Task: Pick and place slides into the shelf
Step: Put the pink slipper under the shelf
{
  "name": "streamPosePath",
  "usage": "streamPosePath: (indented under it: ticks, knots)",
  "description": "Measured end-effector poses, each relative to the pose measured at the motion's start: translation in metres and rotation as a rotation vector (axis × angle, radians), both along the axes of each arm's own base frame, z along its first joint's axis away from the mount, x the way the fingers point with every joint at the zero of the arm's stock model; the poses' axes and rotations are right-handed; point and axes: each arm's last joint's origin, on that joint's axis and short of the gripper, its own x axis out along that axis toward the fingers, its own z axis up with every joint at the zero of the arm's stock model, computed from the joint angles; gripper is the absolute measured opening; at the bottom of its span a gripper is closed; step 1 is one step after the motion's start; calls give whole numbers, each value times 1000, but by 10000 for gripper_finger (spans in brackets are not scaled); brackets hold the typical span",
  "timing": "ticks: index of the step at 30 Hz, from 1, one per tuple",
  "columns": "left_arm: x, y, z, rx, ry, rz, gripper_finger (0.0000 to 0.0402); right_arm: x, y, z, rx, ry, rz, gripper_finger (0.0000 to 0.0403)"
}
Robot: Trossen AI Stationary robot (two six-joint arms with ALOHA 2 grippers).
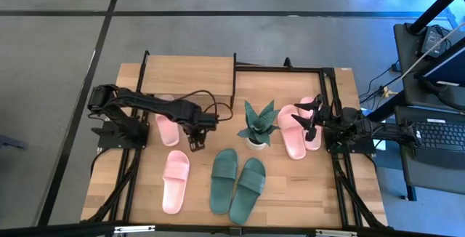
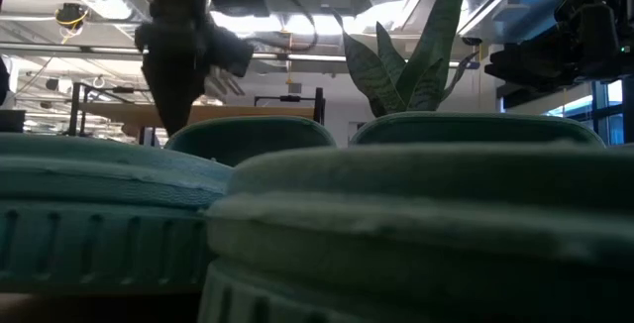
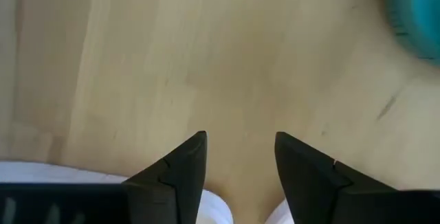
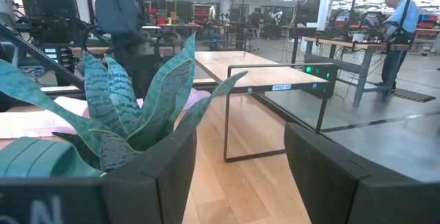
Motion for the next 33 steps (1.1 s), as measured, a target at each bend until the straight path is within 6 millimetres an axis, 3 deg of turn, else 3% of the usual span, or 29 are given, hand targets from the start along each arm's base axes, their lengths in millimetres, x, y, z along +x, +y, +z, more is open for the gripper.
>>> streamPosePath:
  ticks: [14, 24, 33]
  knots:
    - [-41, 5, -63, -71, 172, 252, 164, 0, 0, 0, 1, 0, 0, 221]
    - [-52, 8, -67, -13, 250, 301, 164, 0, 0, 0, 1, 0, 0, 221]
    - [-56, 27, -66, 50, 272, 371, 164, 0, 0, 0, 4, -1, 0, 221]
